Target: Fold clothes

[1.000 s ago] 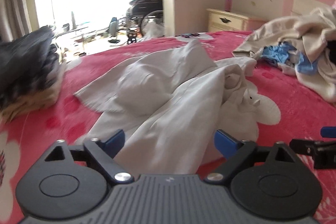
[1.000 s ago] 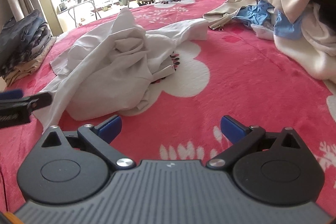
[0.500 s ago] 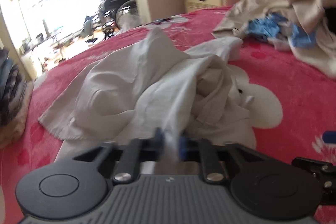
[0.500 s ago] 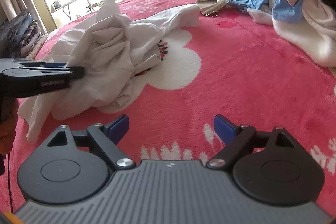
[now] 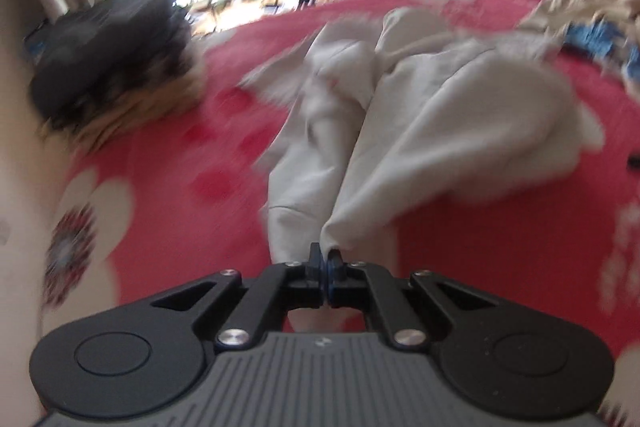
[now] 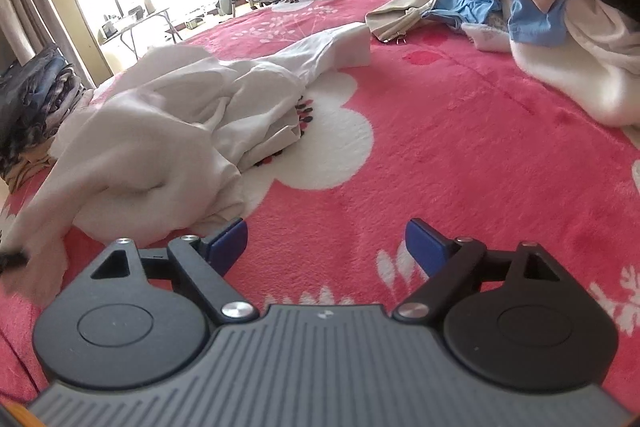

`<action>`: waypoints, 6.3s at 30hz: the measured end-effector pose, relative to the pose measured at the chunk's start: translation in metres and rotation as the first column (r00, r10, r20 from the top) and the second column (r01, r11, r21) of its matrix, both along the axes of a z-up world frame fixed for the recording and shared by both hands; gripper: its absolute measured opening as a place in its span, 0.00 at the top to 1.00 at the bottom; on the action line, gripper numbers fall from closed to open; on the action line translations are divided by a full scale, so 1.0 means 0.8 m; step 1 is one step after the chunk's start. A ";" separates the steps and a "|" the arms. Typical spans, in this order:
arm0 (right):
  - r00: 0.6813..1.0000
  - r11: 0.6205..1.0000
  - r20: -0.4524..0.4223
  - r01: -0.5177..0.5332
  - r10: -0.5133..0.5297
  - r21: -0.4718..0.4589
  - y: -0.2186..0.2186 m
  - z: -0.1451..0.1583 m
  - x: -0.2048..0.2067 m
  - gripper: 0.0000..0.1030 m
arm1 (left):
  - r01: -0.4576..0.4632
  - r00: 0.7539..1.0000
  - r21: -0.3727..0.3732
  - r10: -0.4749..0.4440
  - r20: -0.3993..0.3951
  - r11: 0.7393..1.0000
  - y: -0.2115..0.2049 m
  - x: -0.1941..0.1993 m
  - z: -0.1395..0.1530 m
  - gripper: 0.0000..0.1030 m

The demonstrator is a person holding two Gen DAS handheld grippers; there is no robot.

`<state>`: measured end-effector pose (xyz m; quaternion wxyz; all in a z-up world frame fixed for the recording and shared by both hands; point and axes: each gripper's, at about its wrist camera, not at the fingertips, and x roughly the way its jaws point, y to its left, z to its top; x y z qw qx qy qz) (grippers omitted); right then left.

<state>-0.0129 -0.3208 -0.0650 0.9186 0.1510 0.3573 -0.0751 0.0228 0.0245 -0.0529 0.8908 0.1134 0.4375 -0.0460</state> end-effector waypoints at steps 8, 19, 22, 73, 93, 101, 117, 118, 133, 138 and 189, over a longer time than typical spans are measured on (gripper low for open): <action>1.000 1.000 0.010 -0.016 0.016 -0.015 0.009 0.007 -0.005 0.16 | -0.079 0.986 0.087 0.091 -0.143 0.993 0.070 -0.086 -0.007 0.98; 0.999 1.000 0.043 -0.016 0.017 -0.015 0.018 0.019 -0.014 0.16 | -0.099 0.945 0.180 0.149 -0.291 0.979 0.126 -0.156 -0.006 0.79; 0.999 1.000 0.048 -0.024 0.025 -0.014 0.022 0.022 -0.016 0.16 | -0.127 0.952 0.168 0.167 -0.254 0.978 0.132 -0.166 0.012 0.46; 0.999 0.971 0.022 -0.038 0.034 0.236 -0.030 0.003 0.050 0.15 | 0.332 0.942 -0.146 -0.336 -0.001 0.932 -0.093 -0.008 -0.029 0.94; 0.981 0.980 -0.024 -0.189 0.191 0.066 -0.010 -0.036 0.168 0.64 | -0.167 0.982 -0.109 0.155 -0.109 0.980 0.133 -0.084 0.012 0.95; 0.969 0.966 -0.026 -0.244 0.247 0.083 -0.010 -0.013 0.112 0.85 | -0.085 0.996 -0.144 0.081 -0.030 0.986 0.117 -0.089 0.038 0.53; 0.983 0.908 0.036 -0.180 0.180 0.378 0.007 0.011 0.050 0.58 | 0.413 0.908 -0.025 -0.409 0.090 0.911 -0.123 -0.005 0.008 0.10; 0.985 0.912 0.034 -0.167 0.167 0.373 0.004 0.010 0.046 0.58 | 0.403 0.913 0.011 -0.403 0.070 0.915 -0.140 0.005 -0.006 0.27; 0.992 0.945 -0.026 -0.111 0.125 0.308 -0.027 -0.025 0.057 0.57 | -0.263 0.945 -0.286 0.305 0.115 0.922 0.098 -0.012 0.068 0.93; 0.982 0.959 -0.024 -0.176 0.186 0.221 -0.003 -0.017 0.062 0.57 | -0.476 0.861 -0.303 0.508 0.033 0.826 0.198 -0.050 0.068 0.94; 0.619 0.526 0.181 -0.761 0.764 0.380 0.335 0.136 0.316 0.17 | -0.188 0.980 -0.118 0.194 0.036 0.975 0.160 0.058 -0.012 0.49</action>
